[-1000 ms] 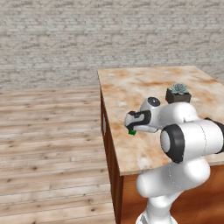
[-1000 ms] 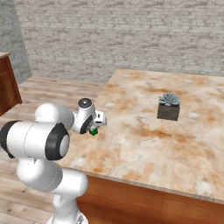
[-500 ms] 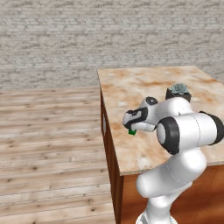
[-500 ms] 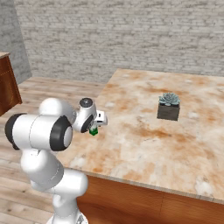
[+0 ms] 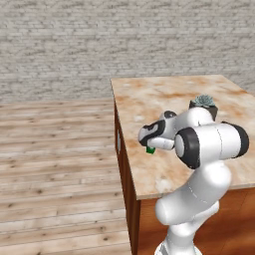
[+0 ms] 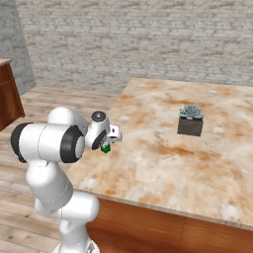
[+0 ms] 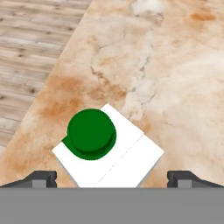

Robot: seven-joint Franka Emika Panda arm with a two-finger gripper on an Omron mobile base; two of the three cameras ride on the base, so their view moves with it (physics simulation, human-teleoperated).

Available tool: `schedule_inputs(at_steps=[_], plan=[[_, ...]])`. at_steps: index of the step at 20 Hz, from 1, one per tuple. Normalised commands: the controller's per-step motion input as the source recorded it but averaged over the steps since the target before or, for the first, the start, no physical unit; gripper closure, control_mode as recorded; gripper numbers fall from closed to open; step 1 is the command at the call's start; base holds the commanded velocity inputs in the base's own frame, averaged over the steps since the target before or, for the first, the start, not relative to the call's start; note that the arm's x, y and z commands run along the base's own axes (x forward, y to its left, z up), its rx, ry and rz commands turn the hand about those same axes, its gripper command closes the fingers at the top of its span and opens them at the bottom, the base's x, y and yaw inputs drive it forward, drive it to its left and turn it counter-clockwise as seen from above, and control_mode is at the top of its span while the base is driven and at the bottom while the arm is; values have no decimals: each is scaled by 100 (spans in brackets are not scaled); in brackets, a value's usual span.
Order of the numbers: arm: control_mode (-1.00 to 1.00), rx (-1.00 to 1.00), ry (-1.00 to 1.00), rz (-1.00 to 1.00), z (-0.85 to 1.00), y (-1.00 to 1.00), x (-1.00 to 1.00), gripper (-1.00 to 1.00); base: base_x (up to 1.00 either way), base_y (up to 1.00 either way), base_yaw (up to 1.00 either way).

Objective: Pick the milk, bottled water, water bottle from the counter and place them in the open cabinet.

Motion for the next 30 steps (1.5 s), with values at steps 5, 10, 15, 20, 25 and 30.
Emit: schedule_inputs(at_steps=[5, 10, 15, 20, 25, 30], plan=[[-100, 0, 0, 0, -11, 0, 15, -100, 0, 0, 0], [-100, 0, 0, 0, -15, 1, 14, -100, 0, 0, 0], [-100, 0, 7, 0, -19, 0, 10, 100, 0, 0, 0], [-100, 0, 3, 0, -2, 0, 1, 100, 0, 0, 0], [-100, 0, -17, 1, 24, 0, -2, 100, 0, 0, 0], [-100, 0, -13, 0, 67, 0, -23, 100, 0, 0, 0]])
